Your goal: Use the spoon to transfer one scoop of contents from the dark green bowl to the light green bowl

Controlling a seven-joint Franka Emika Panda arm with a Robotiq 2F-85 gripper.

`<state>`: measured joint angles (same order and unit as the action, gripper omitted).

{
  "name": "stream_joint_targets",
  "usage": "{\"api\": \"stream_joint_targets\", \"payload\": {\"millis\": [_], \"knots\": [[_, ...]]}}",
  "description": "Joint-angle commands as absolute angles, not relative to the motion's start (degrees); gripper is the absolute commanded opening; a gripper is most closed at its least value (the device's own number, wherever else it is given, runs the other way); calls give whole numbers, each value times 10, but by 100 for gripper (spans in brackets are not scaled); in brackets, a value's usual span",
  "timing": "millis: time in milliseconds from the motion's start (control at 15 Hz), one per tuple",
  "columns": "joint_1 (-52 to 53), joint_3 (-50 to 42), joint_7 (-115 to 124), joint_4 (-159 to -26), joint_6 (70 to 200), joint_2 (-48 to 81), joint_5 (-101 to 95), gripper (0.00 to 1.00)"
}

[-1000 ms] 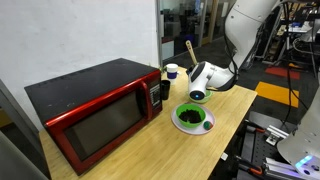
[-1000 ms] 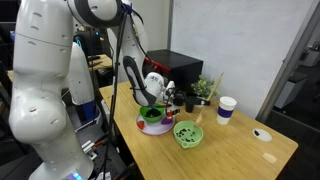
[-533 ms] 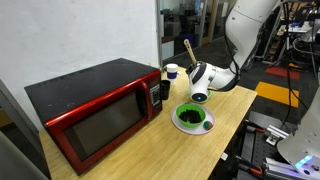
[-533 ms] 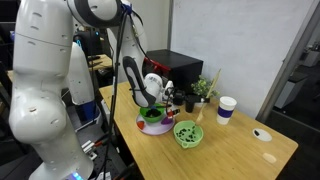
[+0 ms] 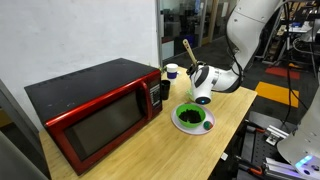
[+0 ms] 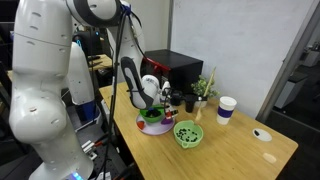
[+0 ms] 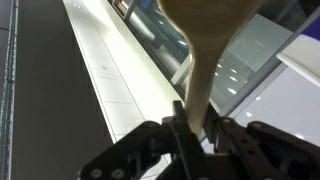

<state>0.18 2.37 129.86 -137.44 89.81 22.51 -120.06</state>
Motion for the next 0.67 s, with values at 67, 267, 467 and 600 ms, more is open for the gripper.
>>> {"api": "stream_joint_targets", "payload": {"millis": [67, 267, 467, 600], "knots": [[4, 26, 1284, -1415, 872, 198, -1234, 6], [5, 26, 1274, -1429, 865, 188, -1256, 6], [5, 24, 1257, -1442, 854, 183, -1281, 6], [5, 24, 1247, -1450, 847, 180, -1296, 6]]}}
